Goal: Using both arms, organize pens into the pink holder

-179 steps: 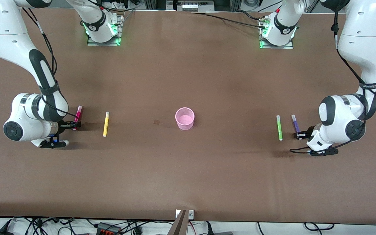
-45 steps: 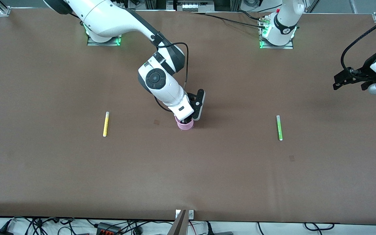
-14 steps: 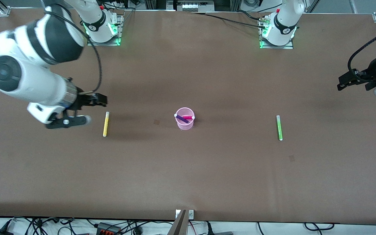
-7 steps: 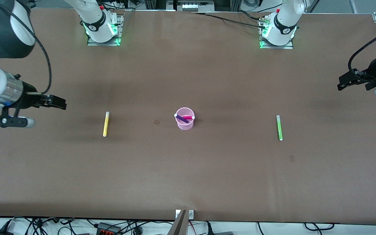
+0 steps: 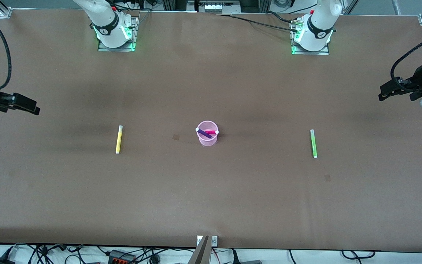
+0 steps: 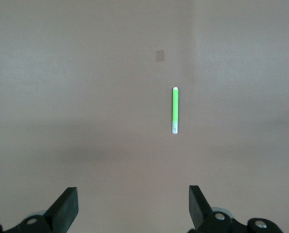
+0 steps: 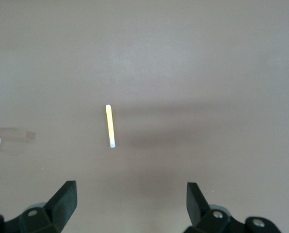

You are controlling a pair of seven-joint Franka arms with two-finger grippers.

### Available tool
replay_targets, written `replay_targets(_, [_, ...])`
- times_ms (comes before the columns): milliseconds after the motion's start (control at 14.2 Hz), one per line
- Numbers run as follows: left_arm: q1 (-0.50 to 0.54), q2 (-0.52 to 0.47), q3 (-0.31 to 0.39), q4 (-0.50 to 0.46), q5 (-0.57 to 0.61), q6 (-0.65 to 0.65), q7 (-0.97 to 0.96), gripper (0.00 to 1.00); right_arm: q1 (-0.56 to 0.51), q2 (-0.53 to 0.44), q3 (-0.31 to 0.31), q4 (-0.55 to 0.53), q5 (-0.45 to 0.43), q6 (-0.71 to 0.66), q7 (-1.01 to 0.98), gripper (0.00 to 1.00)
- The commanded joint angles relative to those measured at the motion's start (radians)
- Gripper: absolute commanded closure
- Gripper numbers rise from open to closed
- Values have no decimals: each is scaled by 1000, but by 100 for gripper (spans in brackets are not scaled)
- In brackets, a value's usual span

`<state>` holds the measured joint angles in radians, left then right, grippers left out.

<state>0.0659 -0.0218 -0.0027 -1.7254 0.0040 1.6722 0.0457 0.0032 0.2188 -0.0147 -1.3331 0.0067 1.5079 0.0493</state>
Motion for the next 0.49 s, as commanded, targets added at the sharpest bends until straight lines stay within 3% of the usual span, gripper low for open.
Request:
replay_targets(0, [5,8,-2,23,7,-22,16,0,-8,-61,-2,-66,-8,-5,-54,0])
replay_targets(423, [3,8,-2,24,7,-26,14,0,-5,-294,1,-406,-14,140,-57,0])
